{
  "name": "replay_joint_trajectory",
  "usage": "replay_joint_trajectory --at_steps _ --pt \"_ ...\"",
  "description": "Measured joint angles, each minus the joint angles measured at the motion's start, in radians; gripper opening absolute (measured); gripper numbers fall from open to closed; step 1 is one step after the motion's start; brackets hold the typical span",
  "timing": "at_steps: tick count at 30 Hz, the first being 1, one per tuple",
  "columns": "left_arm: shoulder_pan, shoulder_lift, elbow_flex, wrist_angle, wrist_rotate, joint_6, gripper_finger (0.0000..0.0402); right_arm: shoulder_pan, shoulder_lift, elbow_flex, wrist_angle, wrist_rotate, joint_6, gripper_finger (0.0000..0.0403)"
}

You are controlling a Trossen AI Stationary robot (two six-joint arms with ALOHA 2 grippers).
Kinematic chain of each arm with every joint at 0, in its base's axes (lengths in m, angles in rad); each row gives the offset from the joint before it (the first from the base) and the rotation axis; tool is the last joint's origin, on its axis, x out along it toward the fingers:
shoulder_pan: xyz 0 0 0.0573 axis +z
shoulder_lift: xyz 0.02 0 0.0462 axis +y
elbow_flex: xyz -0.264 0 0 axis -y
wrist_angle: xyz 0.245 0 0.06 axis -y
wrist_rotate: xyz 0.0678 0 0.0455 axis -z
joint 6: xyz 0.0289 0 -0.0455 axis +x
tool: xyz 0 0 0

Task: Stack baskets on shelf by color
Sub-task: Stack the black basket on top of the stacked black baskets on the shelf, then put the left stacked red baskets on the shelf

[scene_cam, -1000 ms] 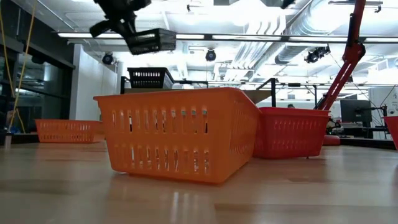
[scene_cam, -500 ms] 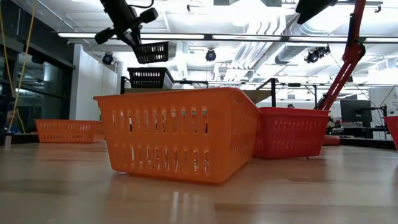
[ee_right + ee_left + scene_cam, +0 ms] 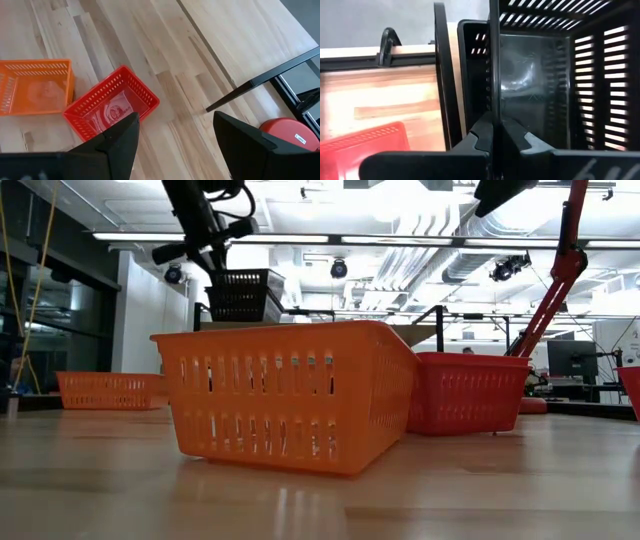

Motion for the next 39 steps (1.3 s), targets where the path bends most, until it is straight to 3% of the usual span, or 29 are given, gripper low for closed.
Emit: replay_joint_trajectory --at_steps 12,18,30,35,39 --pt "0.002 0.017 0.0 0.003 0.02 0.019 0.002 0.0 0.0 0.0 0.002 0.0 0.0 0.0243" --pt "0.018 0.011 0.0 0.016 0.084 0.039 0.0066 0.0 0.0 0.0 0.002 0.0 0.0 0.0243" --pt "0.024 -0.067 0.078 0.014 0.103 0.17 0.0163 0.0 0.0 0.0 0.025 0.0 0.002 0.0243" --pt "0.017 -0.131 0.086 0.034 0.104 0.295 0.0168 -0.001 0.0 0.0 0.044 0.012 0.003 0.0243" --pt "-0.019 -0.167 0.052 0.123 0.157 0.416 0.0137 -0.001 0.0 0.0 0.087 0.067 0.004 0.0243"
